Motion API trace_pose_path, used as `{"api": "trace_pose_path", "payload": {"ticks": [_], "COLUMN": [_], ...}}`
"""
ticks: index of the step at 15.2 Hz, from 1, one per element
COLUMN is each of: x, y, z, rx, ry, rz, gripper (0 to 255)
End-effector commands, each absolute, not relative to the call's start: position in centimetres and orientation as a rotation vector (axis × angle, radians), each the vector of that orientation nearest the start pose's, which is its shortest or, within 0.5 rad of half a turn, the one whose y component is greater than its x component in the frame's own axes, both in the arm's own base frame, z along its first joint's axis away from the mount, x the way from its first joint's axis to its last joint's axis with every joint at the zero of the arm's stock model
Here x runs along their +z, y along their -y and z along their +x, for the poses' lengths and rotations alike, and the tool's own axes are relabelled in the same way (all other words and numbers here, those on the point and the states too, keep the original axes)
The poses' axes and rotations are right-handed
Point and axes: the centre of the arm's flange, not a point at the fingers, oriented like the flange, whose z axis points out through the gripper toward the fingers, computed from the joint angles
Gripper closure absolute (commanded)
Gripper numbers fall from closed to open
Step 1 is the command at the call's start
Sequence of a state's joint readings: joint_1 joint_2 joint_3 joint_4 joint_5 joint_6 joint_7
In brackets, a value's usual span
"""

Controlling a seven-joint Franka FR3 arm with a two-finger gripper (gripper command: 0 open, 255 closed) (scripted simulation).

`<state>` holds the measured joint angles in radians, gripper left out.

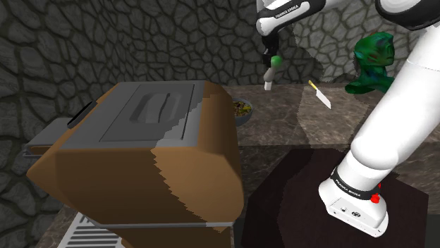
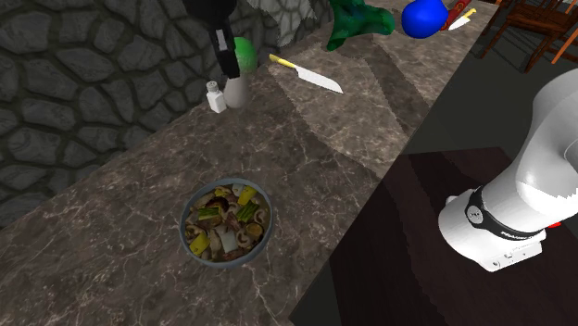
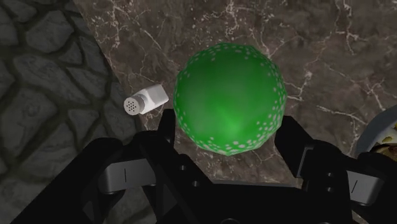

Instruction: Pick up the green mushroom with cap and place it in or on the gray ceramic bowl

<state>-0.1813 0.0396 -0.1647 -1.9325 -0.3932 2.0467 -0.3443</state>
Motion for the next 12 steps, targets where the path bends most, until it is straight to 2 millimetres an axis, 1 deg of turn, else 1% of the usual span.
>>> {"api": "trace_pose_path", "payload": {"ticks": [1, 12], "x": [48.3, 50.6], "y": [21.5, 7.4], "z": [53.7, 56.4], "rx": [0.094, 0.094], "ry": [0.294, 0.294], "rz": [-3.494, -3.494], "gripper": [255, 255]}}
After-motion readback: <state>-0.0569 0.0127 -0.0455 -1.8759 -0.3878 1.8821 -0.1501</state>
